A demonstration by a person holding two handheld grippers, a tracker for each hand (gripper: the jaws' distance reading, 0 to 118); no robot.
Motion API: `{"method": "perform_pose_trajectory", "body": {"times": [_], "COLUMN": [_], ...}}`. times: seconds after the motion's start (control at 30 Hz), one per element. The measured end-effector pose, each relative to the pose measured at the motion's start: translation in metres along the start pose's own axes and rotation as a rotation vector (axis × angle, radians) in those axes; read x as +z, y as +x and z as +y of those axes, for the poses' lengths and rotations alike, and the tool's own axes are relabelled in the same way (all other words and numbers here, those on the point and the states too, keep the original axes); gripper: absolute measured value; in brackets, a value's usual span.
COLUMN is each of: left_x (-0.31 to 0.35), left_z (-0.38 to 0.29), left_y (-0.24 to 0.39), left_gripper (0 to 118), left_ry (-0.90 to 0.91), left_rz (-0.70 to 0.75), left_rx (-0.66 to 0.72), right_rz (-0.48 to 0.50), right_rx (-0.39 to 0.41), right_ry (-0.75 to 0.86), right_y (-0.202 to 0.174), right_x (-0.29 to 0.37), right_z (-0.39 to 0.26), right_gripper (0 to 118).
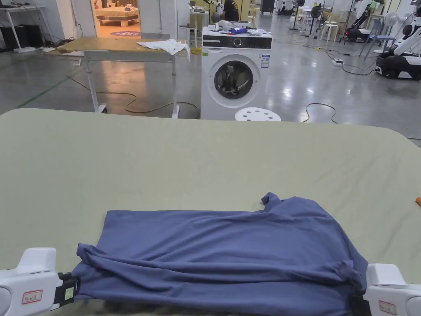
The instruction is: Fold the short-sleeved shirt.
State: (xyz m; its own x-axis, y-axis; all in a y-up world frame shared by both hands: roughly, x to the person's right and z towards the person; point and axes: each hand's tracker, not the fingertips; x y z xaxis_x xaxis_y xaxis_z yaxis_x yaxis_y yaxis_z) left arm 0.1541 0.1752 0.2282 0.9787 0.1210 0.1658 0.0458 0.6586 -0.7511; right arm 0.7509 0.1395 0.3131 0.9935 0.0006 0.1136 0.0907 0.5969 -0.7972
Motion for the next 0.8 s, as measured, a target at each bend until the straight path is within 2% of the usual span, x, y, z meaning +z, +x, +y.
{"method": "perform_pose_trajectory", "body": {"times": [0.17,0.37,0.53,0.8], "left_x": [0.03,0.057,0.06,0.027], "left_z": [0.009,-0.016,-0.065,-0.115], "left_y": [0.002,-0.011,-0.019,-0.019], "left_gripper": [1,1,1,1], "left_ry": [0.035,0.007,-0.067,-0.163], "left_rz": [0.004,0.011,0.037,0.077], "left_rx": [-0.016,0.01,0.039,0.041], "right_rz": [-0.036,-0.007,0.007,-0.06], "right_rx": [0.049,0.028,0.03,0.087], "right_ry": [0.042,0.017,-0.052,-0.096], "right_y": [-0.007,-0.003,-0.012,-0.034], "right_x": [0.048,0.085,0.089,0.063], "right_z": [0.006,-0.024,-0.073,-0.111], "right_gripper": [5,5,5,6]}}
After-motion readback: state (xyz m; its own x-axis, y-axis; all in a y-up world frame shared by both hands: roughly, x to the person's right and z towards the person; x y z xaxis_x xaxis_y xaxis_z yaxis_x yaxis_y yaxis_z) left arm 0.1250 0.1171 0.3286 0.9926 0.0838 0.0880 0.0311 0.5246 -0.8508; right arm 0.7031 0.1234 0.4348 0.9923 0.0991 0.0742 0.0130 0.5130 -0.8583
